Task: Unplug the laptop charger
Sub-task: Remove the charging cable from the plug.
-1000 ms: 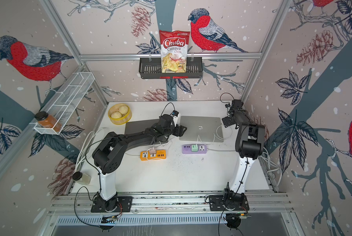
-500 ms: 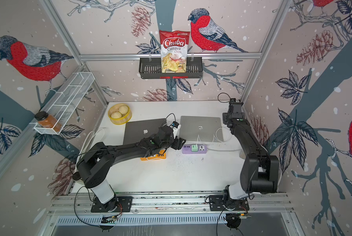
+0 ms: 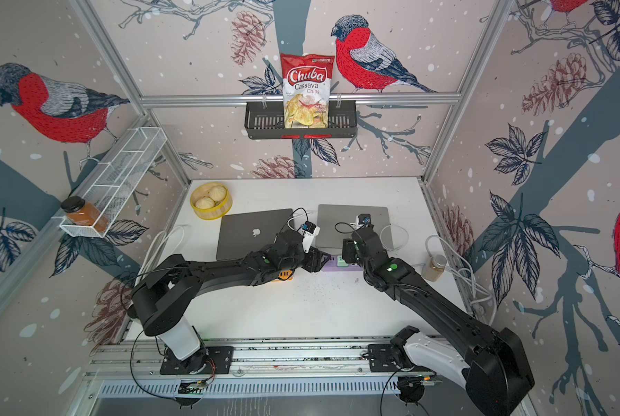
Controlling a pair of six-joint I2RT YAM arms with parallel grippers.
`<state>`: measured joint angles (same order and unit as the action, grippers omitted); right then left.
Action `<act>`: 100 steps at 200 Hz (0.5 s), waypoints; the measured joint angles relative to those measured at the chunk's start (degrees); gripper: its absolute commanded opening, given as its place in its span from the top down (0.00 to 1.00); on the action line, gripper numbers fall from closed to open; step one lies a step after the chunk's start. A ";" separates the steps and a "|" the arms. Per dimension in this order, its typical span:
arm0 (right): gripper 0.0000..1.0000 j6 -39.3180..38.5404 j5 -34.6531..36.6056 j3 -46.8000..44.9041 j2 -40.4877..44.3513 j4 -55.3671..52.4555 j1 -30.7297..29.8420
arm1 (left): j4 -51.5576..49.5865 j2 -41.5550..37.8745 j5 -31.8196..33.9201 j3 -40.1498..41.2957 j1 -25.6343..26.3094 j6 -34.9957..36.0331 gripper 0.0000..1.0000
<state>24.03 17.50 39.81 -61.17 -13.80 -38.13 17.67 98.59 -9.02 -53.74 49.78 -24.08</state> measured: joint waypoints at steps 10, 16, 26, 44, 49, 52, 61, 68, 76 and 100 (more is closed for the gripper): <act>0.45 2.10 1.03 -0.85 -0.70 0.00 -1.51 | 0.07 0.72 -0.20 -0.33 0.00 -0.13 0.35; 0.46 3.30 1.57 -1.40 -0.85 0.20 -2.10 | 0.22 1.22 -0.31 -0.42 0.00 -0.33 0.35; 0.48 4.68 2.14 -2.34 -1.07 0.39 -2.89 | 0.94 2.03 -0.79 -0.44 0.00 -1.22 0.35; 0.49 6.16 2.84 -3.30 -1.51 0.55 -3.30 | 1.57 3.13 -1.44 -0.39 0.04 -1.73 0.35; 0.50 6.32 3.08 -3.50 -1.70 0.81 -3.37 | 1.92 3.30 -1.53 -0.28 0.04 -2.29 0.35; 0.50 6.38 3.15 -3.58 -1.88 0.96 -3.34 | 2.23 3.37 -1.60 -0.20 0.04 -2.71 0.35; 0.52 6.60 3.23 -3.87 -2.43 1.70 -3.28 | 2.97 3.52 -1.84 0.11 0.04 -2.93 0.35; 0.53 7.15 3.15 -4.02 -2.99 2.08 -3.06 | 3.41 3.61 -1.99 0.31 0.04 -3.04 0.35; 0.55 7.39 2.89 -4.20 -3.72 2.84 -2.67 | 4.11 3.67 -2.51 0.57 0.04 -3.13 0.35; 0.61 7.39 1.33 -4.68 -5.27 4.39 -1.18 | 5.97 3.72 -4.22 1.99 -0.17 -4.07 0.35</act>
<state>31.42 18.83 35.14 -66.43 -9.41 -39.31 23.64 102.30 -13.23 -51.75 49.60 -28.14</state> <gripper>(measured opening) 0.417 0.647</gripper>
